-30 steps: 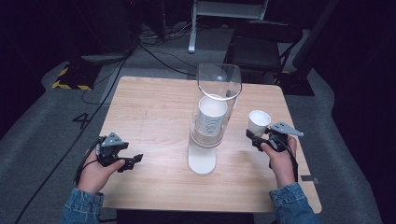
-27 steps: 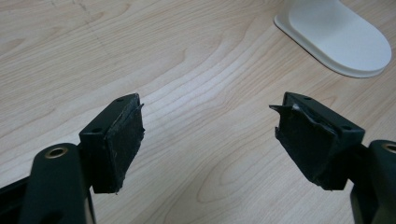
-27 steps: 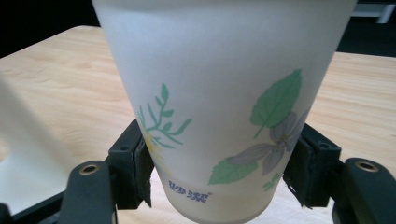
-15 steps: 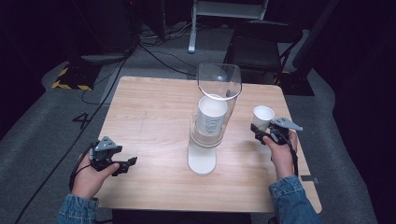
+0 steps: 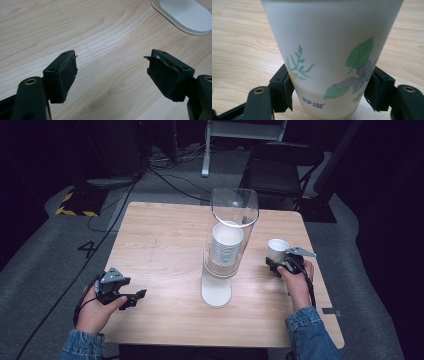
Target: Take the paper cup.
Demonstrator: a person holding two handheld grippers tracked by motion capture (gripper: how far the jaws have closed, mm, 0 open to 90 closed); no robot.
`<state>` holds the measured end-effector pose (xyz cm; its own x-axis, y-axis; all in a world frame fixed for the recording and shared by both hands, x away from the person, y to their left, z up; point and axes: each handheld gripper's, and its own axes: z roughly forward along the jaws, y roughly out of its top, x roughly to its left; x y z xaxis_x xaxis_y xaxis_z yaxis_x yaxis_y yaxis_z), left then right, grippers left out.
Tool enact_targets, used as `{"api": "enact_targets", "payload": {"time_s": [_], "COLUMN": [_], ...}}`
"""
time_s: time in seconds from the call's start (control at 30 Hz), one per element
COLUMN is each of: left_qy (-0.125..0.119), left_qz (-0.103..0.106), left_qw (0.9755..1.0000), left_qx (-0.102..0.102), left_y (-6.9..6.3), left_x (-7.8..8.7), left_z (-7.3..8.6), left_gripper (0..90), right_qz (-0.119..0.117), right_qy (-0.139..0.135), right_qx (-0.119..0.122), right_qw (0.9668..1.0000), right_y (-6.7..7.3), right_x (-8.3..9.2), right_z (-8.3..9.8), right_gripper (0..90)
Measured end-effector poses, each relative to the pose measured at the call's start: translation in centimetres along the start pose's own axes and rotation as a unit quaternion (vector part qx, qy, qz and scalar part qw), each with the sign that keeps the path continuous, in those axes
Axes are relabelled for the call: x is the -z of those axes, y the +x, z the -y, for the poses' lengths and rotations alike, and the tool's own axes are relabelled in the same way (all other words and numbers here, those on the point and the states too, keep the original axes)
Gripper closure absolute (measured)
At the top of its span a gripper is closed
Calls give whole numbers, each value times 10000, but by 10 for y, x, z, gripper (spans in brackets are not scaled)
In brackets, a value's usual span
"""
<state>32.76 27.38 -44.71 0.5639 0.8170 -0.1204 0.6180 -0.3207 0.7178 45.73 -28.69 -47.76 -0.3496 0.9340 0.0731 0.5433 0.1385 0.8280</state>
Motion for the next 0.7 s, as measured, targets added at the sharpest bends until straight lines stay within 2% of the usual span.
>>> {"api": "enact_targets", "payload": {"time_s": [0.07, 0.13, 0.17, 0.27, 0.7], "left_qy": [-5, 4, 0, 6, 7], "left_qz": [-2, 10, 13, 16, 37], "left_qw": [10000, 10000, 10000, 10000, 10000], "left_qx": [14, 20, 23, 8, -9], "left_y": [-1, -1, -1, -1, -1], "left_x": [-1, -1, -1, -1, -2], "left_z": [0, 0, 0, -1, -2], "left_gripper": [232, 232, 232, 232, 232], "right_qz": [-4, -12, -4, -8, -32], "right_qy": [179, 239, 278, 309, 567], "right_qx": [56, 79, 185, 292, 378], "right_qw": [9998, 9997, 9994, 9991, 9977], "right_y": [0, 0, 2, 3, 3], "right_x": [-4, -5, -8, -9, -13], "right_z": [3, 4, 6, 7, 13], "right_gripper": [331, 330, 329, 329, 324]}}
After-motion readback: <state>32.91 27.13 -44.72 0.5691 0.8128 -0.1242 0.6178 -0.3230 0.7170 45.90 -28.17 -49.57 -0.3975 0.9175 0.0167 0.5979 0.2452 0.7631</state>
